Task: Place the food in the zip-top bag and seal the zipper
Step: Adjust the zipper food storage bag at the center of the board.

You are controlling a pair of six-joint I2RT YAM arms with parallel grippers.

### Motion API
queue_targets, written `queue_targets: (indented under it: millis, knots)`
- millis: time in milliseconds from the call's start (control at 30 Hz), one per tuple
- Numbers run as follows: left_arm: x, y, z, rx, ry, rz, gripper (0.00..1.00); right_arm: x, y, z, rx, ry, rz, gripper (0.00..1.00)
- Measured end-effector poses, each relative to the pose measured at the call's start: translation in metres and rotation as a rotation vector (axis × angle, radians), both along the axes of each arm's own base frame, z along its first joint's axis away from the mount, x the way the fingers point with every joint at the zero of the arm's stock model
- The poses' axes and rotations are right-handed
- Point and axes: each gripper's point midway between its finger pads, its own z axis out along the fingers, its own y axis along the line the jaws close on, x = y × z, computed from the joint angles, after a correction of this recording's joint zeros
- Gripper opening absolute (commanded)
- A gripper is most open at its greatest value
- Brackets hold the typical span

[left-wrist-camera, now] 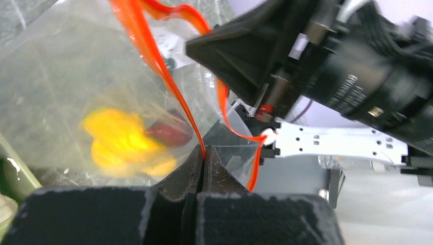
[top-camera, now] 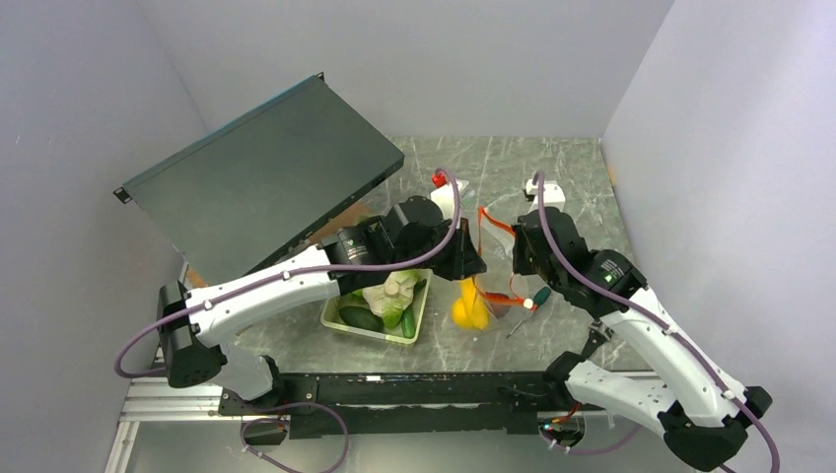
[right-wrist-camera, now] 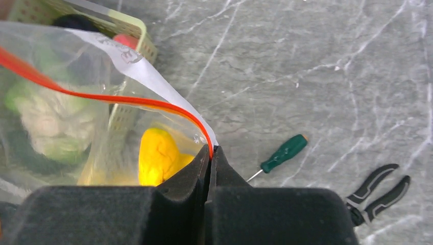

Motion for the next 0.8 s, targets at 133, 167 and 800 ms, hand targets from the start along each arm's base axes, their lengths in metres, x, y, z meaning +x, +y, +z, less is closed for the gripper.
queue_targets:
  millis: [133, 167, 800]
  knots:
    - [0.020, 0.009, -0.032, 0.024, 0.080, 0.056, 0.00, 0.003, -0.008, -0.015, -0.076, 0.013, -0.024, 0.00]
    - [0.028, 0.012, -0.048, 0.043, 0.114, 0.073, 0.00, 0.003, -0.010, -0.020, -0.093, 0.019, -0.027, 0.00]
    - [0.029, 0.032, -0.033, -0.017, 0.073, 0.077, 0.77, 0.008, -0.010, 0.004, -0.055, -0.106, 0.002, 0.00]
